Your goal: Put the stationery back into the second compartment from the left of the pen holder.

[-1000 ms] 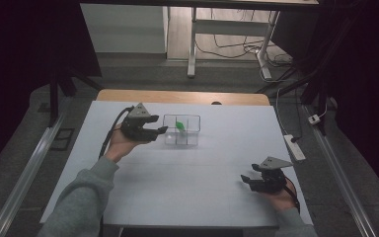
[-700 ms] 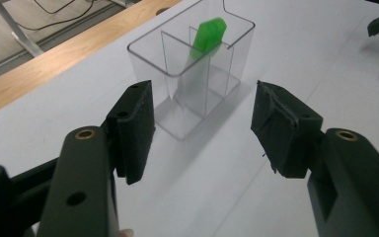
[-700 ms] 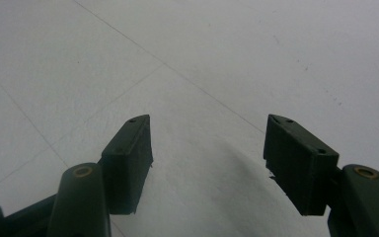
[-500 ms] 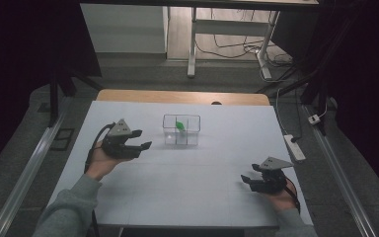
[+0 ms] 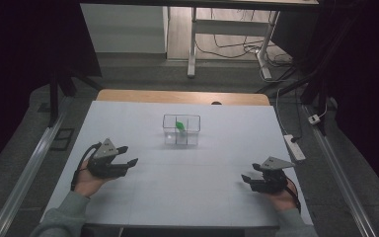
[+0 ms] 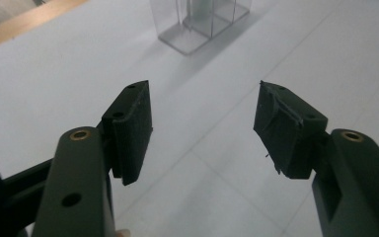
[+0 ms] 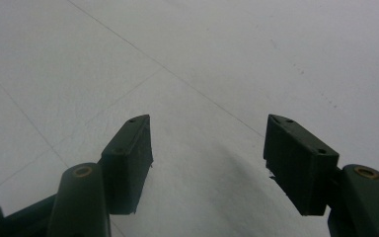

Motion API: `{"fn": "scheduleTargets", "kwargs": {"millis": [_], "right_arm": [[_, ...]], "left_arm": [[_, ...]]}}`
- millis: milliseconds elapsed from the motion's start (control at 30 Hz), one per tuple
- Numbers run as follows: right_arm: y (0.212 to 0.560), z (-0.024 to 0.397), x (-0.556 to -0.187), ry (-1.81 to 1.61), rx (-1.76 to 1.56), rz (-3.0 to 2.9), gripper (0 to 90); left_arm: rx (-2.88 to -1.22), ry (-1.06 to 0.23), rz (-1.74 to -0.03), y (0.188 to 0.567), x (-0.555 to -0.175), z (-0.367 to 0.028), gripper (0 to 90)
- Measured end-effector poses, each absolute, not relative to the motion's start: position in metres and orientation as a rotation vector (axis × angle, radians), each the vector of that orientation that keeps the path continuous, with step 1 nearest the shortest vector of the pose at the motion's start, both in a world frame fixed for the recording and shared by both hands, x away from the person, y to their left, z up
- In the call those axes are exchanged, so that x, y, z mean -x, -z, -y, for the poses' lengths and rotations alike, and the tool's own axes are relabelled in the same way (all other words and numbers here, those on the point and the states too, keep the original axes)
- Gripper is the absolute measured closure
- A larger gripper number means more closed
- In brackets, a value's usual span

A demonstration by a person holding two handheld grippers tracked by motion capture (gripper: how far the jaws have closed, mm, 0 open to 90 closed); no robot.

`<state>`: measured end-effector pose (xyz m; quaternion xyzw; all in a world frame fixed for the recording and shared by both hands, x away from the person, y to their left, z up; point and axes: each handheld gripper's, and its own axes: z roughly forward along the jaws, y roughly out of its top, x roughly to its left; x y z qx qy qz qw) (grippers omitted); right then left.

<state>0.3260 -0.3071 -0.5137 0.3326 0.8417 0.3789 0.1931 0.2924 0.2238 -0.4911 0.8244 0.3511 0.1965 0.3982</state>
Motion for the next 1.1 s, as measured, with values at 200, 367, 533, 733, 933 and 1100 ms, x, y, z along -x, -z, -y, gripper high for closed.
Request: {"fn": "scheduleTargets", "kwargs": {"millis": [200,367,533,733,933,1100], "right_arm": [[0.514,0.307,-0.326,-1.075,-0.935,-2.361,35.6],[0.514,0.308,-0.326,-1.069,-0.936,-2.358,35.6],[0.513,0.309,-0.325,-1.068,-0.934,-2.355,35.6],[0.513,0.310,-0.324,-1.088,-0.927,-2.347,35.6],[0.510,0.313,-0.322,-1.107,-0.930,-2.334,35.6],[0.510,0.314,-0.322,-1.128,-0.923,-2.333,35.0]], "left_arm": [[-2.093,-0.483,-0.923,0.505,-0.283,-0.235,38.3],[-2.088,-0.470,-0.940,0.512,-0.277,-0.240,38.2],[-2.096,-0.464,-0.946,0.515,-0.277,-0.240,37.2],[-2.101,-0.455,-0.950,0.517,-0.278,-0.239,36.8],[-2.097,-0.447,-0.957,0.517,-0.279,-0.240,36.2],[-2.095,-0.443,-0.964,0.518,-0.280,-0.241,35.6]]}}
